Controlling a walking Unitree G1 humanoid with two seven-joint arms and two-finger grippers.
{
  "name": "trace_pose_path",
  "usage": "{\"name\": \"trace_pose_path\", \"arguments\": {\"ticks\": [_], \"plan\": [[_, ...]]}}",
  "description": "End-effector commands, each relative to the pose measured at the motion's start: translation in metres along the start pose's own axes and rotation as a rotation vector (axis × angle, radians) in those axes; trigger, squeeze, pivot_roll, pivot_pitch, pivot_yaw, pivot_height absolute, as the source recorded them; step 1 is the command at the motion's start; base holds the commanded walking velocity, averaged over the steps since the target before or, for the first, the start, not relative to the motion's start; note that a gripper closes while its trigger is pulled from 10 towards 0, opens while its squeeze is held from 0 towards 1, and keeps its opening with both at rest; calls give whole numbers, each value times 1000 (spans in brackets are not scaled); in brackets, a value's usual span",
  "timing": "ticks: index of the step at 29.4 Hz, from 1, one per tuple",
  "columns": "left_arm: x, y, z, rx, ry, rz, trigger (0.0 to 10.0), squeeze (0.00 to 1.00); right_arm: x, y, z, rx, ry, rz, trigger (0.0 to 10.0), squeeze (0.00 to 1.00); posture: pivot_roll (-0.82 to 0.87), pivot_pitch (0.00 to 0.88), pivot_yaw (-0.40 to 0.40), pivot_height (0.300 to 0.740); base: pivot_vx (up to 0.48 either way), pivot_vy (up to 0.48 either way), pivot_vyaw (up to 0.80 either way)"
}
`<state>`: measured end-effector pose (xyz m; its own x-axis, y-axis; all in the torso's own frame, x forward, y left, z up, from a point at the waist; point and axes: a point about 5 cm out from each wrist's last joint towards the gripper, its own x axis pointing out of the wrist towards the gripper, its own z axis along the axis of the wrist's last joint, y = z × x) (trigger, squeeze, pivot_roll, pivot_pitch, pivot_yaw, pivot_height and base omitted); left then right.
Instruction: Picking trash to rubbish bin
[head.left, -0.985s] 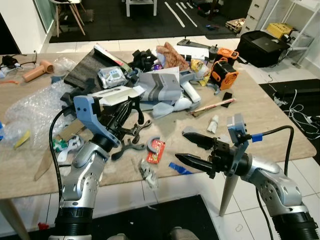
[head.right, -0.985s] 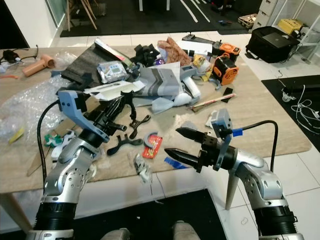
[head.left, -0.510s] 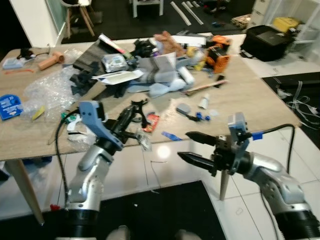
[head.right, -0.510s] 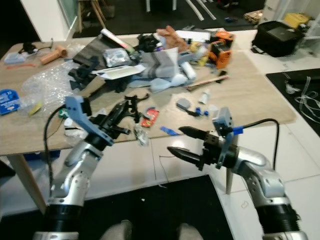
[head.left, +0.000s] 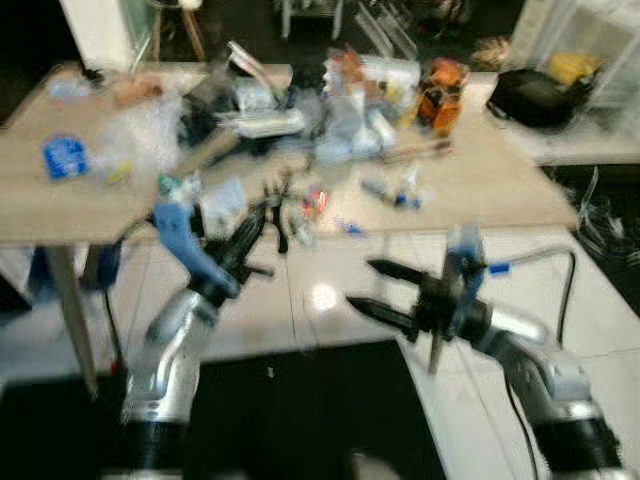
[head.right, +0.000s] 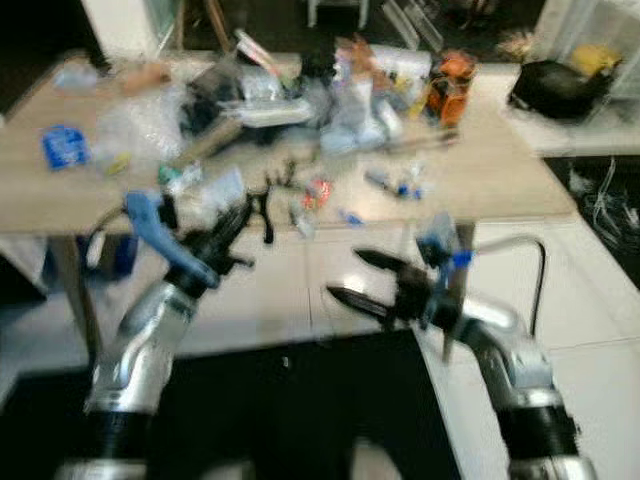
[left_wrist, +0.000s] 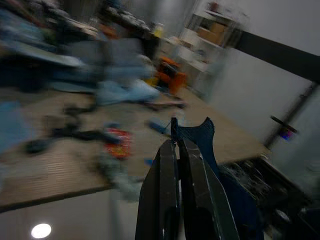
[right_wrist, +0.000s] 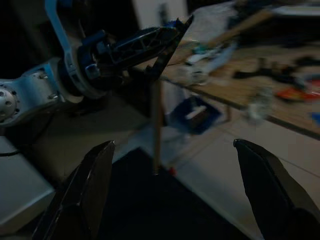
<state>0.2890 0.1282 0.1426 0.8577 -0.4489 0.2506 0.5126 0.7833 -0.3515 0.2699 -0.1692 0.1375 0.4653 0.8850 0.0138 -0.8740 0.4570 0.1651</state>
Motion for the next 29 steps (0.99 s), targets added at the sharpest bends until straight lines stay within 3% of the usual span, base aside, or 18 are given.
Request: {"name": "trace_pose_path", "arguments": {"ticks": [1,11,15,29], "plan": [[2,-2,1,18,5,-17,10000,0,0,1,-1,2,14,-1,10000,0,-75,0,-26,740,0,0,-800],[1,-3,-1,53,18,-43,10000,0,2,1,-2,0,24,0,10000,0,-75,0,-26,740,0,0,-800],[-3,-2,-6,129,28,-74,10000,0,3,0,-2,2,14,-11,10000,0,-75,0,-26,740,0,0,-800],[-5,1,-9,120,18,-58,10000,0,4,-2,0,10,-2,-28,10000,0,-75,0,-26,740,0,0,-800]]}}
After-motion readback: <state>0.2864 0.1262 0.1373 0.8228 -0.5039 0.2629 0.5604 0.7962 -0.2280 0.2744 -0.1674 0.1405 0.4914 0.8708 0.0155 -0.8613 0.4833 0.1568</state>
